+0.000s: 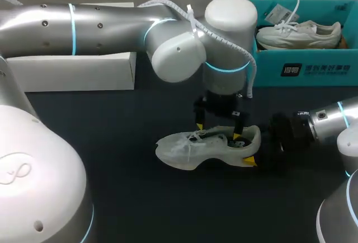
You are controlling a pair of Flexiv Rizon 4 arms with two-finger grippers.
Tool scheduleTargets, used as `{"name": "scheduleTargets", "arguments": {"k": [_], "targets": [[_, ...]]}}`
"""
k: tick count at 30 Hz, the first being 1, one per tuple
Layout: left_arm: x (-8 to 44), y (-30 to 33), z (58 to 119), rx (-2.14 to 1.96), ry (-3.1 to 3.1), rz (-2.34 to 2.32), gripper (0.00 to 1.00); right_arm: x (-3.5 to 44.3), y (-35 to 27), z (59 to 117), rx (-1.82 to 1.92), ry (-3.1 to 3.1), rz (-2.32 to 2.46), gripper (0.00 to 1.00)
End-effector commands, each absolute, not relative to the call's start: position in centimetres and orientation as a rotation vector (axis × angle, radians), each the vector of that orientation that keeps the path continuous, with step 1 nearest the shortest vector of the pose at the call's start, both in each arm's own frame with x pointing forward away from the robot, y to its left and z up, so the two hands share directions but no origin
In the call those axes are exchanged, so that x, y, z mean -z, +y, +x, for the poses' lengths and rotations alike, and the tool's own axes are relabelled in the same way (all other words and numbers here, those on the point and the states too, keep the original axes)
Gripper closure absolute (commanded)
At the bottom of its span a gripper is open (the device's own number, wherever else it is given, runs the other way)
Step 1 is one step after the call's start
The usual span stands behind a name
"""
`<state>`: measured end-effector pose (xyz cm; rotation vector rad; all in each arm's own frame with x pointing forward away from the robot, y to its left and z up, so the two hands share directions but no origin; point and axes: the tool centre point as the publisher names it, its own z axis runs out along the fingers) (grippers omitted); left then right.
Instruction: Take the shoe out of the shoebox, open the shoe tongue, remove and reinsert the insole, then place the shoe into the shoebox
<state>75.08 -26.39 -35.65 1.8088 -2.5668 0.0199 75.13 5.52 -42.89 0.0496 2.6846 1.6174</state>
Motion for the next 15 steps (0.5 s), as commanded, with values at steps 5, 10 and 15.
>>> {"name": "scheduleTargets", "arguments": {"k": [5, 10, 15], "targets": [[36.6, -26.2, 76.1, 0.011, -2.621, 1.815, 0.00, 43.1, 5.6, 75.3, -1.613, 2.685, 0.050, 1.00], [37.2, -26.0, 76.1, 0.022, -2.699, 1.725, 0.00, 43.1, 5.6, 75.3, -1.613, 2.685, 0.050, 1.00], [38.0, -25.9, 76.2, 0.020, -2.750, 1.700, 0.00, 43.1, 5.6, 75.3, -1.613, 2.685, 0.050, 1.00]]}}
